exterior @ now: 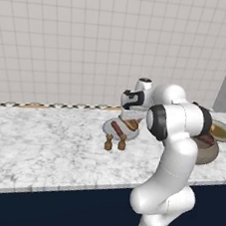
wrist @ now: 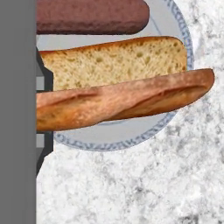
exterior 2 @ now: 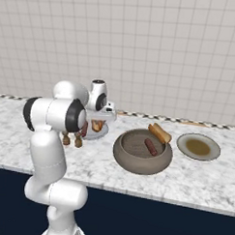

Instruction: Place one bun and one sausage from the bowl on each plate.

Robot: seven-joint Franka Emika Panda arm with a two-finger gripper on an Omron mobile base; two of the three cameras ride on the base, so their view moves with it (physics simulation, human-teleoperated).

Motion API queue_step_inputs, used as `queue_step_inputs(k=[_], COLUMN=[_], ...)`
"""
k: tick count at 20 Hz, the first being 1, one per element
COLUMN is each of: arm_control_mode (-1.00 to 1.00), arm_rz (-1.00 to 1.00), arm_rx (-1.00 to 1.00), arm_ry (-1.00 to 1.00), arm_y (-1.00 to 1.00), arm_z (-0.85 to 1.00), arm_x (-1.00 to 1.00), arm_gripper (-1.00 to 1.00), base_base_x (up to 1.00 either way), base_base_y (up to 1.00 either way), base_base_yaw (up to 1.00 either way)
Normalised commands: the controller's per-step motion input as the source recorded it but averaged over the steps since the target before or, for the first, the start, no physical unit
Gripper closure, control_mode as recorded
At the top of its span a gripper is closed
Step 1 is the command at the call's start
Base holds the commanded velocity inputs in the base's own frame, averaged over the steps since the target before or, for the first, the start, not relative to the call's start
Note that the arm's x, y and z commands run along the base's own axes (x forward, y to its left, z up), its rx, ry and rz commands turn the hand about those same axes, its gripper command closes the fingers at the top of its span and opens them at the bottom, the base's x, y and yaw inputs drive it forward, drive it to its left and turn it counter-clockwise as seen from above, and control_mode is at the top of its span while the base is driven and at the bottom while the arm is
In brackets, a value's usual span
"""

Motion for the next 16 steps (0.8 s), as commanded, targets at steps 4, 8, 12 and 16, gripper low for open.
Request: queue_step_inputs(k=[4,8,12,16], arm_control_mode=[-1.00,-1.00,-1.00,-1.00], arm_rz=[-0.01,0.00,0.00,0.00], arm_rx=[0.00,-0.01,0.00,0.00], arm_ry=[0.00,0.00,0.00,0.00], arm_y=[0.28,0.32,0.00,-0.01], arm_z=[-0.38,-0.21,0.00,0.02], arm_x=[0.00,0.09,0.02,0.00], arm_gripper=[1.00,-1.00,-1.00,-1.00], base_base_x=[0.00,0.00,0.00,0.00], base_base_y=[0.00,0.00,0.00,0.00], base_base_yaw=[0.00,0.00,0.00,0.00])
